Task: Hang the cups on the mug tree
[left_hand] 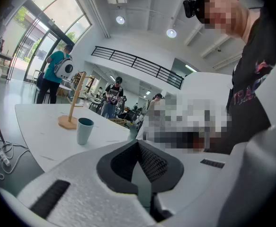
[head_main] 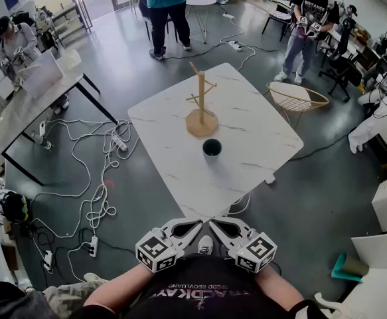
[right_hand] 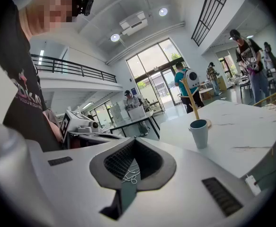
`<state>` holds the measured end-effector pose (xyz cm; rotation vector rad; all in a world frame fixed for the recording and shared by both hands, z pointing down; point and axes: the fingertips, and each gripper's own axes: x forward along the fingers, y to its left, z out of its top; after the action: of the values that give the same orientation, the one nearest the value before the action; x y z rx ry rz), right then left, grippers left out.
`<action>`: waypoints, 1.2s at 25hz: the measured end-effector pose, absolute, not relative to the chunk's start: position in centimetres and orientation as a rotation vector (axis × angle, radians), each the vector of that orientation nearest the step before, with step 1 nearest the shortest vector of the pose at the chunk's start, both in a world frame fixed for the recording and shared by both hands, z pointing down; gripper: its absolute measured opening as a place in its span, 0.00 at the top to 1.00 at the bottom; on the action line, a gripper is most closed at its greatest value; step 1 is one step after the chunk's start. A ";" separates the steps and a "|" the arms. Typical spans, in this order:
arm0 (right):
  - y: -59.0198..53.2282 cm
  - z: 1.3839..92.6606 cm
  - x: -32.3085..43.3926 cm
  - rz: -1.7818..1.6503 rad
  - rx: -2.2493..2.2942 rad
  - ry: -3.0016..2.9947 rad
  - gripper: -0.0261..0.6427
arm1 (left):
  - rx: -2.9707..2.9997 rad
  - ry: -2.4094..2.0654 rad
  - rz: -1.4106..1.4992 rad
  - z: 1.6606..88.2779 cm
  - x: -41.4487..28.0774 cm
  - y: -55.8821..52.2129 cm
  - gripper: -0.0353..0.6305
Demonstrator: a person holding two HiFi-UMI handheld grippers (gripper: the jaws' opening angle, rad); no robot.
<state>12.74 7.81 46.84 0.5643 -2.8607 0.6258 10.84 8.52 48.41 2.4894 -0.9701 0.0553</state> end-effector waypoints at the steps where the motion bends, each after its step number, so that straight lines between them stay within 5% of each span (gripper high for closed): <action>1: 7.8 46.8 12.7 0.625 0.566 -2.861 0.95 | 2.491 -0.969 0.056 48.4 10.8 8.5 0.96; 30: 7.1 46.9 13.1 0.691 0.554 -2.889 0.95 | 2.481 -0.956 0.070 48.7 11.3 8.0 0.96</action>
<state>13.07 7.10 46.91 0.5539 -2.8892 0.6910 11.28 8.01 48.75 2.4810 -0.9565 0.0698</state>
